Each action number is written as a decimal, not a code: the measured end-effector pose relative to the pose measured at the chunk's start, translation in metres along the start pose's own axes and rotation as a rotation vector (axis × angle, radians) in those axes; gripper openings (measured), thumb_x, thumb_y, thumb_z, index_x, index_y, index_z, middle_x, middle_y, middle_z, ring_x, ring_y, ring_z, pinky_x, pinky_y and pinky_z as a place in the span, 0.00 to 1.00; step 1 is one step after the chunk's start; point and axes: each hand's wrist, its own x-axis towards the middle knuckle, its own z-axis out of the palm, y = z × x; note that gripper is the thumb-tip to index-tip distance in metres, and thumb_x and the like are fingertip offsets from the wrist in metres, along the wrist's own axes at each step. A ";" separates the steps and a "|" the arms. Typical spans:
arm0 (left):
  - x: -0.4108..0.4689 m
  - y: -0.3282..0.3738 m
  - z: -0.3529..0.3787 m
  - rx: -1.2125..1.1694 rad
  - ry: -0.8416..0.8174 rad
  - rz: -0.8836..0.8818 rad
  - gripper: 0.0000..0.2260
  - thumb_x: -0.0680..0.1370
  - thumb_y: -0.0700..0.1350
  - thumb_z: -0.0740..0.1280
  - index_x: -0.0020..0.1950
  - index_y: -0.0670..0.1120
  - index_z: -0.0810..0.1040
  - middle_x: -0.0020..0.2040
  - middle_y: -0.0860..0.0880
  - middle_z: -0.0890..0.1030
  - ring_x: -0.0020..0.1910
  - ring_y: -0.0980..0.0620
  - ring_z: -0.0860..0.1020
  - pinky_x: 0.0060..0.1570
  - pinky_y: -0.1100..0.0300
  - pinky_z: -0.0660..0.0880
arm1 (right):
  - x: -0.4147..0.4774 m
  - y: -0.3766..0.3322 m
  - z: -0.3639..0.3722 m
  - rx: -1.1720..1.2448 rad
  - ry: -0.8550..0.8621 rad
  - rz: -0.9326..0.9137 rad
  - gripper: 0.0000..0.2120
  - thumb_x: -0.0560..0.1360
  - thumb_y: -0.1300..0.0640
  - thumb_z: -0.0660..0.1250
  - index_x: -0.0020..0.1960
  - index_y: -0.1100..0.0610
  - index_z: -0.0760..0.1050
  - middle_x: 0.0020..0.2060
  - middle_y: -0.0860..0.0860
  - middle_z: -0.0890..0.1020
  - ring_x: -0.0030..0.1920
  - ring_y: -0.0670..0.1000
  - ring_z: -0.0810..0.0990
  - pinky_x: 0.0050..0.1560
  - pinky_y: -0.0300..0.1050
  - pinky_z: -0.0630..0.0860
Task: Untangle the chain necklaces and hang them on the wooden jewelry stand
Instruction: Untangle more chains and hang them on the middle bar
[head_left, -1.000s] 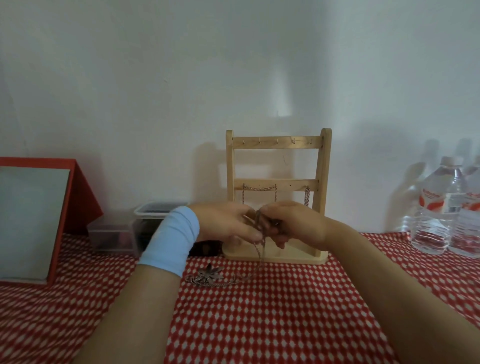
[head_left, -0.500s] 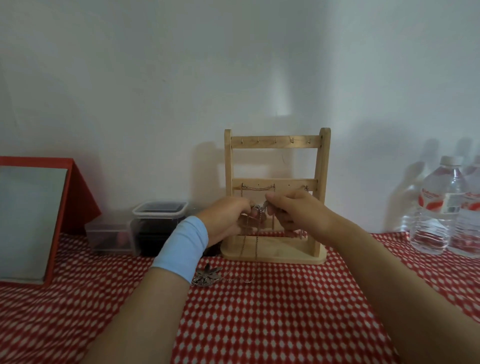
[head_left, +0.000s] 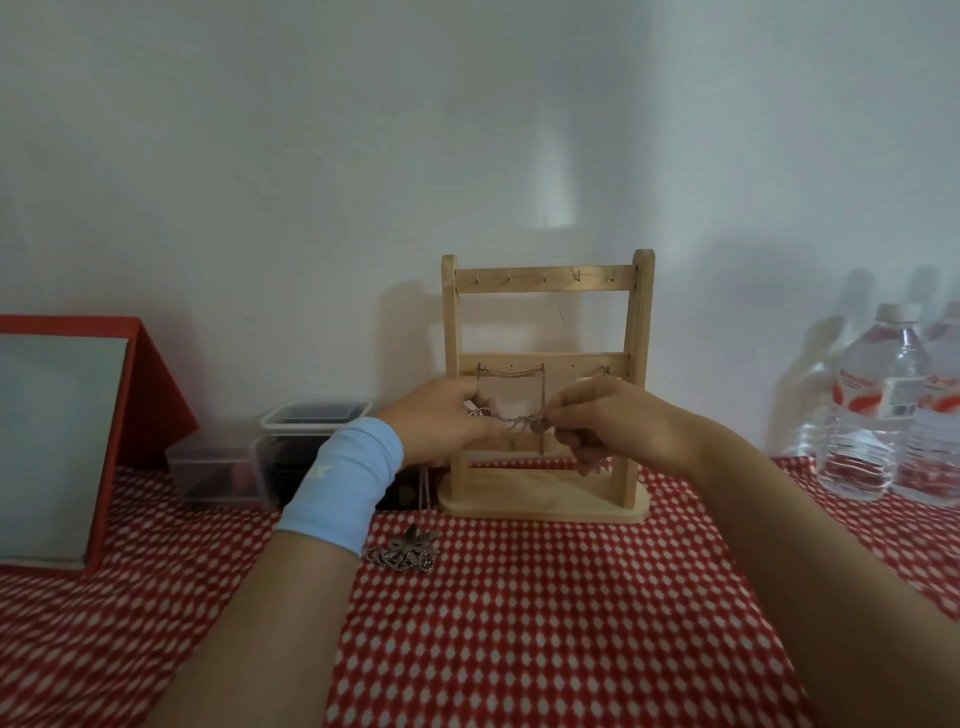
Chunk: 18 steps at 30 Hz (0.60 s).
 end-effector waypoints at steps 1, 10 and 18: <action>-0.001 0.000 -0.002 -0.002 -0.005 0.016 0.06 0.78 0.49 0.68 0.52 0.49 0.79 0.31 0.55 0.71 0.26 0.56 0.68 0.24 0.66 0.66 | 0.000 0.000 0.000 0.019 0.000 -0.009 0.12 0.84 0.62 0.62 0.49 0.62 0.83 0.31 0.52 0.77 0.28 0.50 0.74 0.34 0.45 0.78; -0.004 0.009 -0.002 -0.028 0.060 0.110 0.06 0.77 0.42 0.68 0.44 0.53 0.82 0.39 0.59 0.79 0.35 0.64 0.76 0.35 0.72 0.70 | 0.003 -0.004 0.011 0.246 -0.037 0.033 0.12 0.84 0.60 0.59 0.44 0.59 0.75 0.31 0.51 0.70 0.30 0.49 0.66 0.34 0.45 0.77; -0.003 0.006 0.000 -0.107 0.177 0.215 0.05 0.71 0.49 0.76 0.44 0.54 0.83 0.41 0.54 0.83 0.43 0.60 0.81 0.47 0.66 0.73 | 0.003 -0.009 0.024 0.379 -0.044 0.028 0.13 0.86 0.56 0.57 0.48 0.59 0.76 0.28 0.47 0.66 0.27 0.47 0.63 0.36 0.45 0.76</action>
